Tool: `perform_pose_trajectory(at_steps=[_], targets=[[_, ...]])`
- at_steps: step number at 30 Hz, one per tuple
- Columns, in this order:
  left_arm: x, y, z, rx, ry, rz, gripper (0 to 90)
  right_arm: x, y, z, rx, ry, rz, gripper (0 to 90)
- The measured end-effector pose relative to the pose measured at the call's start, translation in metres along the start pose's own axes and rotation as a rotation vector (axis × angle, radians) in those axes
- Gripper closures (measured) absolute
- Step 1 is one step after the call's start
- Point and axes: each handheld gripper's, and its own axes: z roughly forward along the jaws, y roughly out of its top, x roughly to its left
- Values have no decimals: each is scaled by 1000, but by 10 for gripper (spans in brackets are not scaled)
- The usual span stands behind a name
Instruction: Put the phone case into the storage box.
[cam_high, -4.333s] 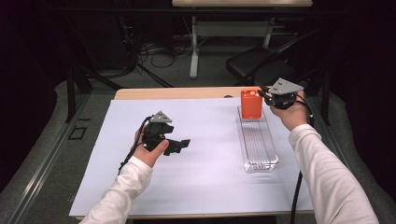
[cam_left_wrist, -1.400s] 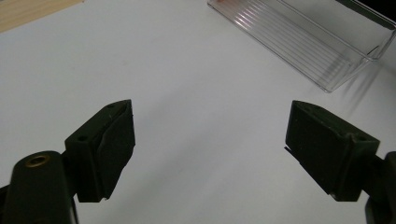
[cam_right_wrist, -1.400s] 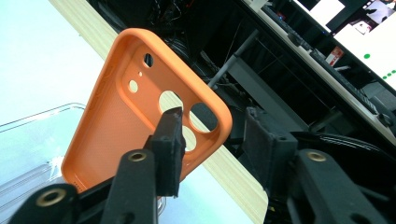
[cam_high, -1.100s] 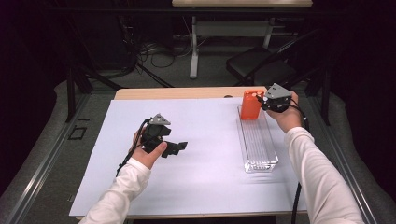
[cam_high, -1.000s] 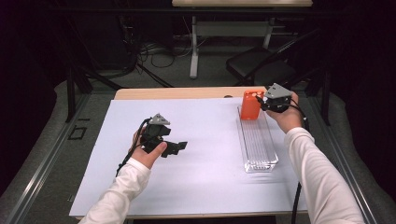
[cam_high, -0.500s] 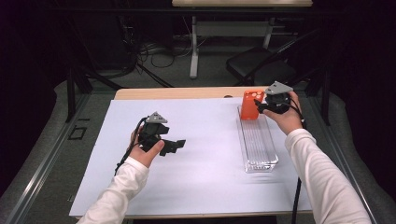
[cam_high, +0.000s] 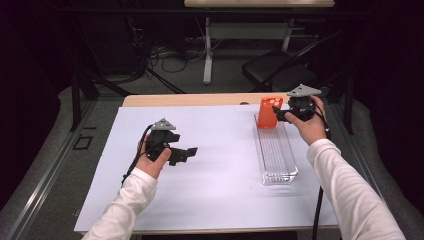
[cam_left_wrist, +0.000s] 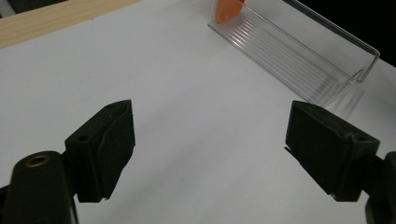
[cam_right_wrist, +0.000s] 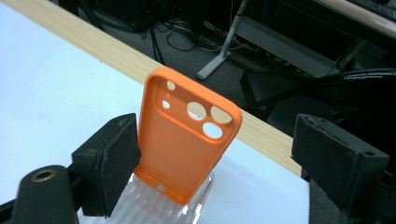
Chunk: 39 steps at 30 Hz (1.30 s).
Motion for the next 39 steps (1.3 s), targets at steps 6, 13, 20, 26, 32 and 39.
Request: perform_pose_trajectory(at_steps=[6,13,20,26,32,39], targets=[[1,1,-2,-16,-1,-3,162,-1,3,-3,11,24,87,141],[2,1,-4,-33,-11,6,162,-5,8,-11,16,107,254,140],[5,0,-8,-57,-22,0,162,-4,11,-20,13,232,298,140],[8,-1,-10,-62,-29,-12,162,3,14,-27,12,282,303,141],[7,0,-12,-68,-34,-11,162,12,18,-34,40,311,293,140],[7,-1,-15,-53,-39,9,162,22,20,-38,58,364,265,136]])
